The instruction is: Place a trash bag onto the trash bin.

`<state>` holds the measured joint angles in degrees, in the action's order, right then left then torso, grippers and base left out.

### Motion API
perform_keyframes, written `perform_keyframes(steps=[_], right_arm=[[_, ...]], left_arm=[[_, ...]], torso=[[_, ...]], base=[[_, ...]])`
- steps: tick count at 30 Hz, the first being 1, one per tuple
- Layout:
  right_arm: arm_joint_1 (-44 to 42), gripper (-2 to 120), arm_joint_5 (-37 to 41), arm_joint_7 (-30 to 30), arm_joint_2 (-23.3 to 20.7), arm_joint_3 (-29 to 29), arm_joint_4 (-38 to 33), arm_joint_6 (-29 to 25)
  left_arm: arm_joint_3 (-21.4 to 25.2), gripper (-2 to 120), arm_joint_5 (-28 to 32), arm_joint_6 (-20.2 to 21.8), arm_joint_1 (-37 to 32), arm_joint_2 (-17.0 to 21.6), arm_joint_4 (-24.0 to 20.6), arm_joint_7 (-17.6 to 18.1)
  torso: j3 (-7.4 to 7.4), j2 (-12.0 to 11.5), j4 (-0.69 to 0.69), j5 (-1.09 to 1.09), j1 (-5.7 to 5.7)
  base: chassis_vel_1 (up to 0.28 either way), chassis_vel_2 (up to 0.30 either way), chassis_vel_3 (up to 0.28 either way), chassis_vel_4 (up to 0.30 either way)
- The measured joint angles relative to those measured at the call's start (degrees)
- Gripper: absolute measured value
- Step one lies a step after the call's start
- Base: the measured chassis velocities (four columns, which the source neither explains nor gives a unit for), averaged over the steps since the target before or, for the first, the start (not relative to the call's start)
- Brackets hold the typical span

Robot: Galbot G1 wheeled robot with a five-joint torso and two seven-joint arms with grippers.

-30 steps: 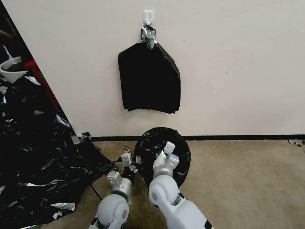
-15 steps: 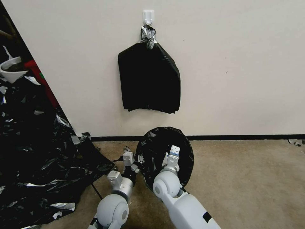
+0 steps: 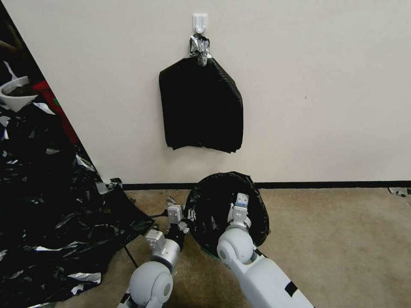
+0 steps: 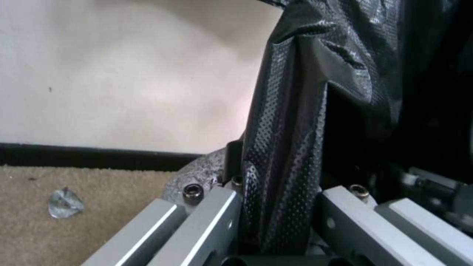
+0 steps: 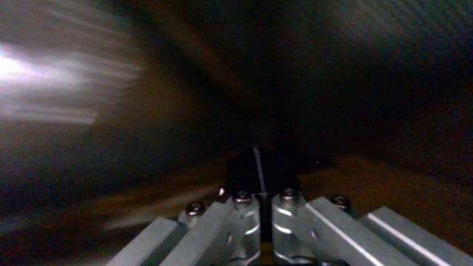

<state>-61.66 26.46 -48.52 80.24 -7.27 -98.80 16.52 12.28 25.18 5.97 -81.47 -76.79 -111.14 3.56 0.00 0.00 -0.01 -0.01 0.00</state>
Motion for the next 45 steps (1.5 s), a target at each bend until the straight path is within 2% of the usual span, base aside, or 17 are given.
perform_keyframes(steps=[6, 12, 18, 24, 28, 29, 30, 31, 32, 33, 34, 36, 37, 39, 41, 42, 45], right_arm=[[1.0, 0, 9.3, 2.8, 1.0, -1.6, -1.3, -0.3], [2.8, 0, 11.0, 2.1, 1.3, -0.5, 2.5, 2.0], [2.4, 0, 9.8, -0.3, -0.3, -0.1, 3.4, 6.4], [1.0, 0, 5.4, -1.0, -1.7, -1.7, 3.1, 7.1], [-0.3, 0, -0.3, 1.0, -2.6, -2.4, -0.3, 6.4], [-1.2, 5, -0.9, 2.6, -3.3, -3.0, -3.1, 6.4], [-1.2, 5, -0.9, 2.6, -3.3, -3.0, -3.1, 6.4], [-2.2, 10, -1.1, 4.3, -4.1, -3.5, -5.8, 6.4], [-4.3, 17, -1.3, 7.8, -5.5, -4.2, -10.2, 6.5], [-4.3, 17, -1.3, 7.8, -5.5, -4.2, -10.2, 6.5], [-5.5, 22, -1.6, 10.1, -6.3, -4.4, -12.6, 6.5], [-9.6, 32, -3.9, 17.2, -8.4, -3.4, -20.3, 6.2], [-9.6, 32, -3.9, 17.2, -8.4, -3.4, -20.3, 6.2], [-12.0, 38, -7.0, 20.7, -9.0, -1.6, -23.6, 4.9], [-14.2, 50, -12.3, 23.4, -9.2, 1.3, -26.0, 1.7], [-14.2, 50, -12.3, 23.4, -9.2, 1.3, -26.0, 1.7], [-15.2, 65, -14.2, 23.5, -9.1, 3.7, -27.3, -0.1]], left_arm=[[-0.8, 1, -0.5, 0.4, -0.1, -0.4, 0.0, 0.0], [-0.9, 1, -0.8, 0.5, -0.9, -0.4, -1.0, 0.0], [-0.4, 1, -0.8, 0.7, -1.5, -0.2, -1.8, -0.1], [-0.4, 1, -0.7, 1.6, -1.4, -0.2, -2.3, -0.1], [-0.3, 1, -0.7, 3.0, -1.1, -0.3, -2.4, 1.3], [-0.2, 1, -0.7, 4.1, -0.8, -0.3, -2.4, 2.5], [-0.2, 1, -0.7, 4.1, -0.8, -0.3, -2.4, 2.5], [-0.2, 1, -0.5, 5.0, -0.5, -0.3, -2.3, 3.7], [-0.2, 1, 0.2, 7.6, 0.1, -0.4, -1.9, 6.2], [-0.2, 1, 0.2, 7.6, 0.1, -0.4, -1.9, 6.2], [-0.2, 1, 0.9, 9.4, 0.5, -0.4, -1.9, 7.7], [-0.3, 1, 5.3, 15.5, 2.0, -0.7, -1.7, 14.4], [-0.3, 1, 5.3, 15.5, 2.0, -0.7, -1.7, 14.4], [-0.1, 1, 9.4, 19.3, 3.1, -1.1, -1.5, 19.2], [0.4, 1, 16.6, 23.9, 4.4, -1.5, -1.4, 26.4], [0.4, 1, 16.6, 23.9, 4.4, -1.5, -1.4, 26.4], [1.7, 1, 27.8, 28.2, 6.8, -2.4, -0.7, 38.1]], torso=[[0.00, 0.0, 0.01, 0.01, 0.00], [0.00, 0.0, 0.01, 0.01, 0.00], [0.00, 0.0, 0.00, 0.01, 0.00], [0.00, 0.0, 0.01, 0.02, 0.00], [0.00, 0.0, 0.00, 0.02, 0.00], [0.00, 0.0, 0.01, 0.01, 0.00], [0.00, 0.0, 0.01, 0.01, 0.00], [0.00, 0.0, 0.01, 0.01, 0.00], [0.00, 0.0, 0.01, 0.02, 0.00], [0.00, 0.0, 0.01, 0.02, 0.00], [0.00, 0.0, 0.01, 0.02, 0.00], [0.00, 0.0, 0.01, 0.02, 0.00], [0.00, 0.0, 0.01, 0.02, 0.00], [0.00, 0.0, -0.01, 0.00, 0.00], [0.00, 0.0, 0.00, 0.00, 0.00], [0.00, 0.0, 0.00, 0.00, 0.00], [0.00, 0.0, 0.00, 0.02, -0.01]], base=[[0.000, 0.000, 0.000, 0.000], [0.000, 0.000, 0.000, 0.000], [0.000, 0.000, 0.000, 0.000], [0.000, 0.000, 0.000, 0.000], [0.000, 0.000, 0.000, 0.000], [0.000, 0.000, 0.000, 0.000], [0.000, 0.000, 0.000, 0.000], [0.000, 0.000, 0.000, 0.000], [0.000, 0.000, 0.000, 0.000], [0.000, 0.000, 0.000, 0.000], [0.000, 0.000, 0.000, 0.000], [0.000, 0.000, 0.000, 0.000], [0.000, 0.000, 0.000, 0.000], [0.000, 0.000, 0.000, 0.000], [0.000, 0.000, 0.000, 0.000], [0.000, 0.000, 0.000, 0.000], [0.000, 0.000, 0.000, 0.000]])
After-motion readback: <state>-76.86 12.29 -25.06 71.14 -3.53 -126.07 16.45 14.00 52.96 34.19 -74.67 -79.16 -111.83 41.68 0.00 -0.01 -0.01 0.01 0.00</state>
